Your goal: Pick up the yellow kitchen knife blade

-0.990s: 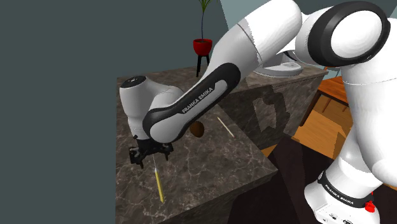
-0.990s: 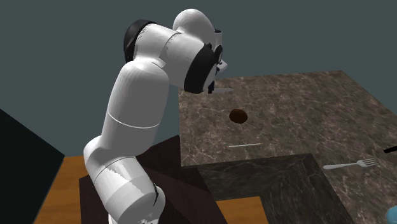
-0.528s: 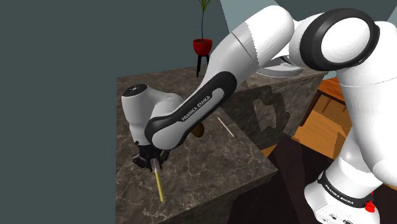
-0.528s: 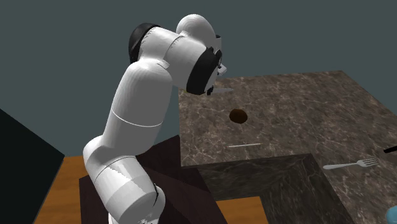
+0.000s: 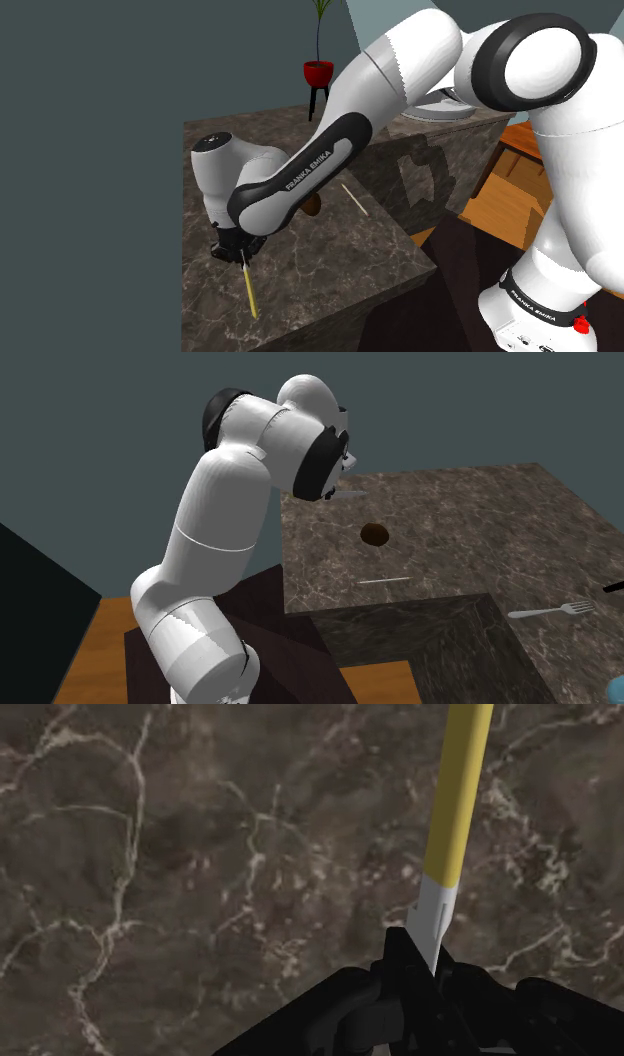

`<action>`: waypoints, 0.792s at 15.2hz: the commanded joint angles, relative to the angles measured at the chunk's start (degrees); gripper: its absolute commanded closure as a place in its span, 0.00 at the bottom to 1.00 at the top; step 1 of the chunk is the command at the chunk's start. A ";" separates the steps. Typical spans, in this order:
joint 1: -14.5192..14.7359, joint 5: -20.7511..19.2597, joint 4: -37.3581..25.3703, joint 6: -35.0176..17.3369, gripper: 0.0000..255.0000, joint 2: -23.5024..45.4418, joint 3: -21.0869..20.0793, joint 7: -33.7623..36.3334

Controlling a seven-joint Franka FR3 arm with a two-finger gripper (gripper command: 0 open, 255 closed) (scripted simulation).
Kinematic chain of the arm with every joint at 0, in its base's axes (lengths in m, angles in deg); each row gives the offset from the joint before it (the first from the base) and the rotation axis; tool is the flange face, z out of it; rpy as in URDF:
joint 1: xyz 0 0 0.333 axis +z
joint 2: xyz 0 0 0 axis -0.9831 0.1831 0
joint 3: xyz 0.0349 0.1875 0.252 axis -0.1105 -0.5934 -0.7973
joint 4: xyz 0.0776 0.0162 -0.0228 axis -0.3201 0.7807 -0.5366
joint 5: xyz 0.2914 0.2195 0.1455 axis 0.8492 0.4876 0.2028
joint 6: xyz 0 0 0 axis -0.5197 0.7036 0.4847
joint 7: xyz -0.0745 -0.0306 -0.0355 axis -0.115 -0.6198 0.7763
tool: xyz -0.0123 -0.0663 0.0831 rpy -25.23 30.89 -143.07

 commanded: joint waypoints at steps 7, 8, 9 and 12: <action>-0.84 1.64 -0.53 3.71 1.00 -3.35 -1.21 -0.92; -0.94 1.87 -0.67 4.26 1.00 -3.79 -1.37 -1.05; -1.04 2.09 -0.82 4.82 1.00 -4.22 -1.52 -1.18; -1.31 2.76 -1.36 6.52 1.00 -5.47 -1.95 -1.56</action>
